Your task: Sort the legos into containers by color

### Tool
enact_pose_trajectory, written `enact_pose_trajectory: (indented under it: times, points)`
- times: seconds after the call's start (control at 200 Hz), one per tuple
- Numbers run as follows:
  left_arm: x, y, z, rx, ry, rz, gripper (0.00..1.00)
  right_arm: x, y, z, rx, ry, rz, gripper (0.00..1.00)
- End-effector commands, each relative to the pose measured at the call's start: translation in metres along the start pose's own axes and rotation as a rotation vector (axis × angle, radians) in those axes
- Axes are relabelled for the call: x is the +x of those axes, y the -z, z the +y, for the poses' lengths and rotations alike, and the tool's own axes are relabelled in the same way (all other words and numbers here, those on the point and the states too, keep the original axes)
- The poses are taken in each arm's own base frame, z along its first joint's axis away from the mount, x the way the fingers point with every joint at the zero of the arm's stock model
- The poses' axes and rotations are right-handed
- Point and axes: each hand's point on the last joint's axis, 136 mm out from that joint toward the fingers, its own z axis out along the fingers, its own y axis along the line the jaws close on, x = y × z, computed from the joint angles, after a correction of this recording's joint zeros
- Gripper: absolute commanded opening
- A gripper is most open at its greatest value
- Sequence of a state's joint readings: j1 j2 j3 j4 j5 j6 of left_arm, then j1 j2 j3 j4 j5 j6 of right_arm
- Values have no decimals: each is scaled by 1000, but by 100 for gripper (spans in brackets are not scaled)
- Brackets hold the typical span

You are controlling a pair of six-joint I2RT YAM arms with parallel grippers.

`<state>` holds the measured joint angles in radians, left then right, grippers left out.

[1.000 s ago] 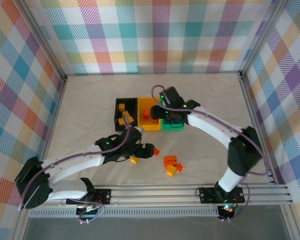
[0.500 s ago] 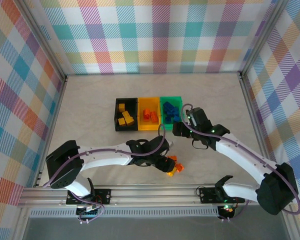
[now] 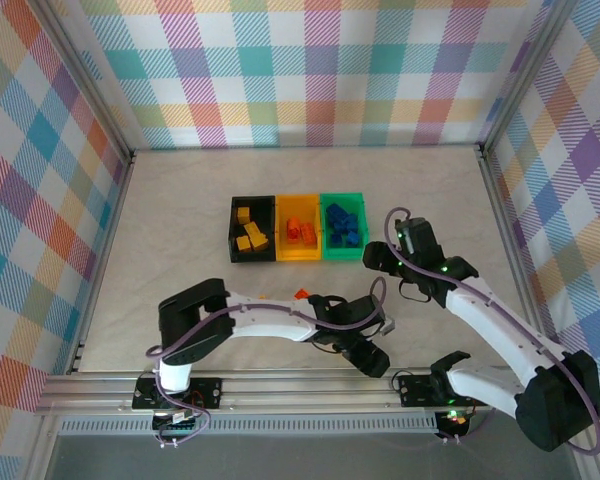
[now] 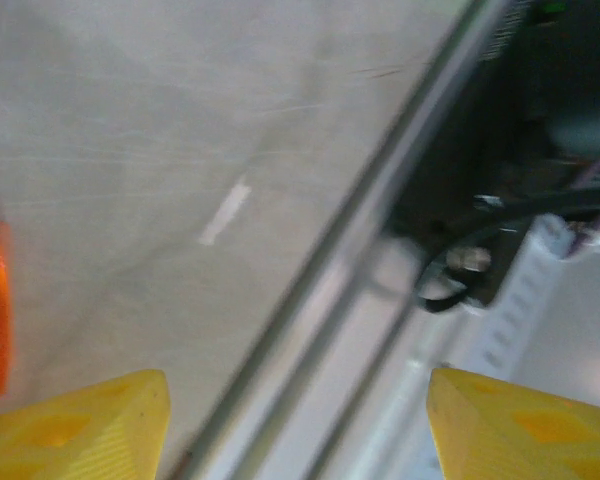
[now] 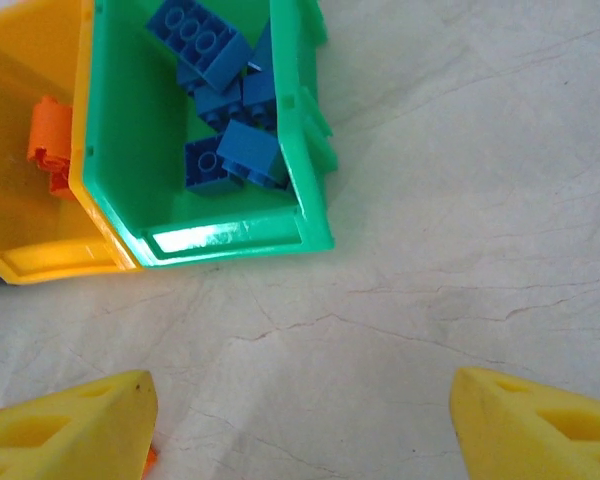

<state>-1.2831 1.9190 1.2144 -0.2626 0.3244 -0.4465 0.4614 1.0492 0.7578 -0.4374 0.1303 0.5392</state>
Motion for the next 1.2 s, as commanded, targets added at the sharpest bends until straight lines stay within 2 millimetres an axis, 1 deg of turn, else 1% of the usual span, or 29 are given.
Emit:
enact_pose_trajectory:
  times: [0.0,0.075,0.125,0.19,0.295,0.34,0.395,0.49,0.545,0.58,0.625,0.685,0.815,0.88,1.06,1.195]
  points:
    - [-10,3,39,-110,57,-19,67,-1,7,2,-26,-7,-8,77]
    - [-15,15,62,-173,100,-69,67,-1,9,1,-28,-9,-11,77]
    - [-20,28,78,-227,127,-111,67,-2,10,2,-34,-9,-14,77]
    - [-20,43,98,-286,165,-152,68,-1,9,3,-40,-10,-16,77]
    - [-19,66,125,-371,214,-200,71,-1,7,4,-42,-10,-13,77]
    - [-18,72,130,-384,226,-210,74,-1,6,4,-44,-10,-11,77]
    - [-19,77,127,-360,227,-220,76,-1,5,5,-49,-10,-9,77]
    - [-25,88,104,-286,199,-253,79,0,4,4,-46,-10,-6,77]
    - [-26,95,97,-292,172,-268,82,1,3,4,-48,-10,-6,77]
    - [-25,98,100,-314,169,-271,84,1,4,4,-49,-10,-7,77]
    - [-23,98,108,-350,181,-265,85,1,3,5,-53,-11,-6,77]
    - [-22,91,115,-365,190,-247,87,2,2,5,-56,-14,-6,77]
    - [-35,78,117,-372,166,-255,92,3,3,5,-57,-16,-3,77]
    - [-41,75,119,-387,147,-267,100,3,4,4,-56,-15,-4,77]
    - [-48,70,114,-398,86,-274,100,1,8,2,-47,-11,-14,77]
    - [-47,64,119,-453,50,-261,99,1,8,1,-51,-17,-15,77]
